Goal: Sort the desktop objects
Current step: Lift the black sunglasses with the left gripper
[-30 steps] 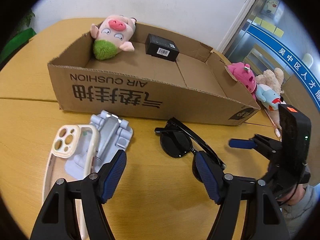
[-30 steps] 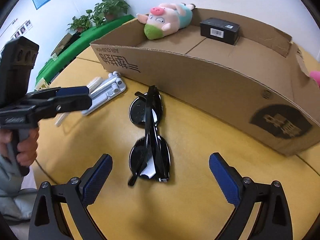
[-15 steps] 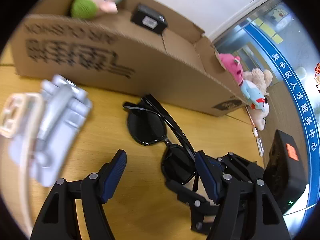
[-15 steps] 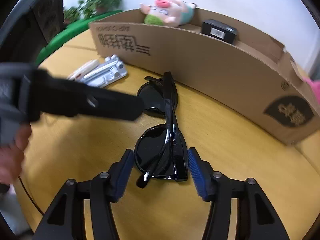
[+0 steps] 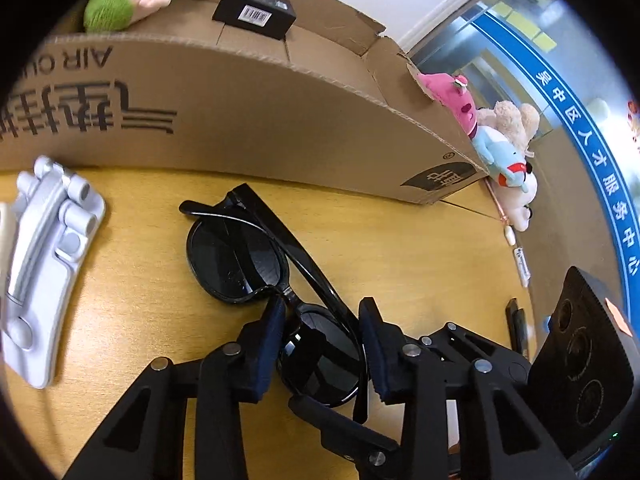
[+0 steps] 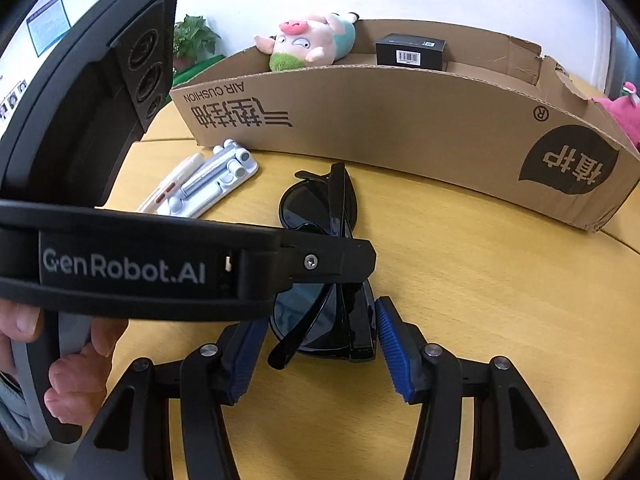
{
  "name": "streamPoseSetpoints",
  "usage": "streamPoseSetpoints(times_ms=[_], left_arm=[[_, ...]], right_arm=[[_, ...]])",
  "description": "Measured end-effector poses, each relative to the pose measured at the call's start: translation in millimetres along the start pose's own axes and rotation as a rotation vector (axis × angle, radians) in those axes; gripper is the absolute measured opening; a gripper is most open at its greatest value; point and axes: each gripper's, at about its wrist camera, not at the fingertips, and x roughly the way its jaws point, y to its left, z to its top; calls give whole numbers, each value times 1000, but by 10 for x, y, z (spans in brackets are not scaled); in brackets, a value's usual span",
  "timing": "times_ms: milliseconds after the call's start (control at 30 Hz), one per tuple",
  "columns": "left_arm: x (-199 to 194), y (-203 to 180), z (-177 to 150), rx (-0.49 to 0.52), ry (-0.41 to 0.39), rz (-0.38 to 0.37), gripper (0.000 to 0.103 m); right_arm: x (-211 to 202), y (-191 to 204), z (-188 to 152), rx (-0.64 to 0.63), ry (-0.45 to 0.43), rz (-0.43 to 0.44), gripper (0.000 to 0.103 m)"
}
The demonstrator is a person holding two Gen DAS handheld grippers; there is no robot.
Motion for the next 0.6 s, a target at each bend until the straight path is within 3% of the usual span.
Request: streamPoseSetpoints(times_ms=[367, 400, 433, 600], left_arm=[[-33, -65, 69, 8, -12, -19, 33], [-52, -86, 83, 14, -20, -35, 17], [-57, -103, 96, 11, -8, -58, 14], [-11, -200, 134, 44, 18, -30, 14]], right_arm=[[-82, -80, 73, 46, -40, 17, 53], [-89, -86, 84, 48, -43, 21, 53], [-96, -80, 91, 49, -43, 28, 51], [-100, -115, 107, 63, -45, 16, 51]])
